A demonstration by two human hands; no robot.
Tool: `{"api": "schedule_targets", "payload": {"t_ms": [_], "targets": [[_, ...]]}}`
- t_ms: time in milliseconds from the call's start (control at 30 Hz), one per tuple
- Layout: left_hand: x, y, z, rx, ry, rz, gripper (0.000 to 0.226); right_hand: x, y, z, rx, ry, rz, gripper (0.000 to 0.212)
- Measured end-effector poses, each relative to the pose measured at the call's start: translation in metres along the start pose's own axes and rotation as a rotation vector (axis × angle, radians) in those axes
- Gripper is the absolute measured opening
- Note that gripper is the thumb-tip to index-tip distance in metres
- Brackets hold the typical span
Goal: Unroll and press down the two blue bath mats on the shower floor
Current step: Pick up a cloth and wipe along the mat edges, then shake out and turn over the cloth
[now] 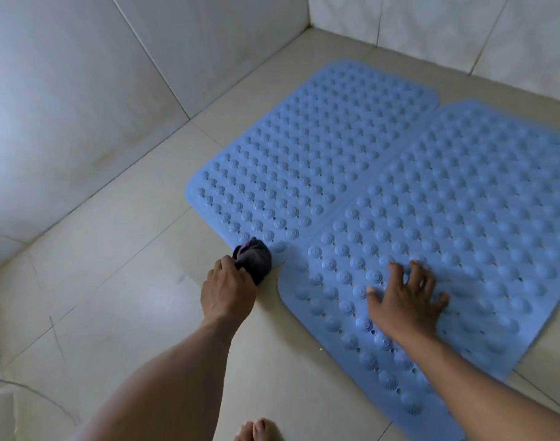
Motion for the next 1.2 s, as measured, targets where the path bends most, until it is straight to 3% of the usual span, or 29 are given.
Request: {"api": "schedule_targets", "payload": {"t_ms": [100,233,367,467,567,733,800,900,1000,1067,1200], "targets": [[0.014,0.029,-0.032,-0.170,-0.096,-0.091,0.017,0.006,-0.005,-0.034,-0.014,-0.070,-0.083,0.044],[0.024,0.090,-0.083,-0.400,-0.437,-0.124,0.019,0.012,-0.027,-0.090,0.563,-0.244,-0.154,0.039],[0.009,0.167,-0.126,-0.472,-0.792,0.006,0.018,0.013,-0.040,-0.165,0.980,-0.397,-0.214,0.046],[-0.006,0.223,-0.151,-0.469,-0.872,0.167,0.007,0.012,-0.032,-0.214,1.182,-0.486,-0.226,0.028],[-0.018,0.259,-0.168,-0.478,-0.852,0.257,0.009,0.013,-0.017,-0.251,1.231,-0.424,-0.254,0.013],[-0.023,0.282,-0.174,-0.356,-0.764,0.369,0.016,0.013,0.002,-0.291,1.194,-0.274,-0.238,0.027],[-0.025,0.291,-0.173,-0.301,-0.707,0.447,0.018,0.013,0.008,-0.303,1.061,-0.209,-0.258,0.029],[-0.030,0.304,-0.172,-0.213,-0.604,0.571,0.019,0.014,0.017,-0.316,0.690,-0.112,-0.312,0.010],[-0.029,0.310,-0.171,-0.194,-0.521,0.633,0.023,0.020,0.026,-0.329,0.393,-0.032,-0.330,0.037],[-0.027,0.313,-0.173,-0.186,-0.481,0.658,0.022,0.021,0.028,-0.341,0.298,0.010,-0.350,0.037],[-0.025,0.332,-0.191,-0.163,-0.387,0.724,0.019,0.023,0.023,-0.361,0.451,-0.034,-0.387,0.022]]}}
Point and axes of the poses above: each hand's wrist, its own x-axis towards the middle knuckle, its own z-axis out of the palm, y = z × x, the point moved 3 cm from there along x, towards the middle knuckle, and after that the axes turned 4 degrees about -x, right-handed, at the moved point
